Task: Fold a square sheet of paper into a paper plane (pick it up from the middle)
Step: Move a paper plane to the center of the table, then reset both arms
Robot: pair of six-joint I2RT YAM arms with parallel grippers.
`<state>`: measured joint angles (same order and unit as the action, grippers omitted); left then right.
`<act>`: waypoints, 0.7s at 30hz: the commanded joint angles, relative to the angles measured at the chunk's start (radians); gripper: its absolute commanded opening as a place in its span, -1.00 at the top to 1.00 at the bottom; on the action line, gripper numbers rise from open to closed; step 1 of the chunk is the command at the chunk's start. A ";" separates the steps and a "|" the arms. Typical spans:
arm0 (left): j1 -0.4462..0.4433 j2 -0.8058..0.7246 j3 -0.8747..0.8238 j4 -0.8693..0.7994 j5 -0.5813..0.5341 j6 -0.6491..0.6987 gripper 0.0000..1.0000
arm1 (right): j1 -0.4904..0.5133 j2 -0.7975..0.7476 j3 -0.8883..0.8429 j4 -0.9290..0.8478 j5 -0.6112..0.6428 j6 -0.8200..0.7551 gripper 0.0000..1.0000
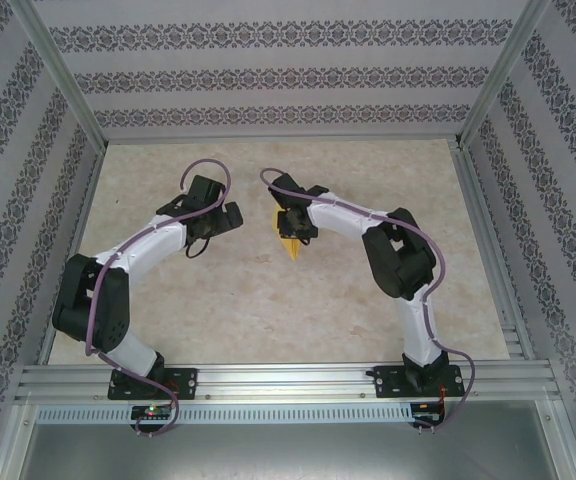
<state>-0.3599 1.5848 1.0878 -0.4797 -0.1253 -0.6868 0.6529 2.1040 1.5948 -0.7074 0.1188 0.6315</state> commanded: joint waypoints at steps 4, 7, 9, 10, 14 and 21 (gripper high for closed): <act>0.016 -0.072 0.061 -0.032 -0.125 0.069 -1.00 | 0.002 -0.222 0.006 0.004 0.101 0.028 -0.08; 0.021 -0.107 0.064 -0.019 -0.176 0.109 -1.00 | -0.010 -0.333 -0.056 0.042 0.170 0.000 -0.39; 0.033 -0.140 0.052 -0.002 -0.206 0.139 -1.00 | -0.021 -0.420 -0.111 0.079 0.249 -0.042 -0.59; 0.045 -0.164 0.041 0.009 -0.219 0.151 -1.00 | -0.029 -0.471 -0.143 0.105 0.300 -0.074 -0.73; 0.107 -0.268 -0.040 0.089 -0.284 0.204 -1.00 | -0.085 -0.672 -0.340 0.266 0.453 -0.211 -0.96; 0.209 -0.407 -0.276 0.261 -0.439 0.289 -1.00 | -0.347 -0.912 -0.709 0.553 0.451 -0.329 -0.96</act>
<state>-0.1837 1.2091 0.8959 -0.3271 -0.4713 -0.4755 0.3546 1.2320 0.9928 -0.3309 0.5137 0.4122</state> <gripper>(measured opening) 0.999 0.981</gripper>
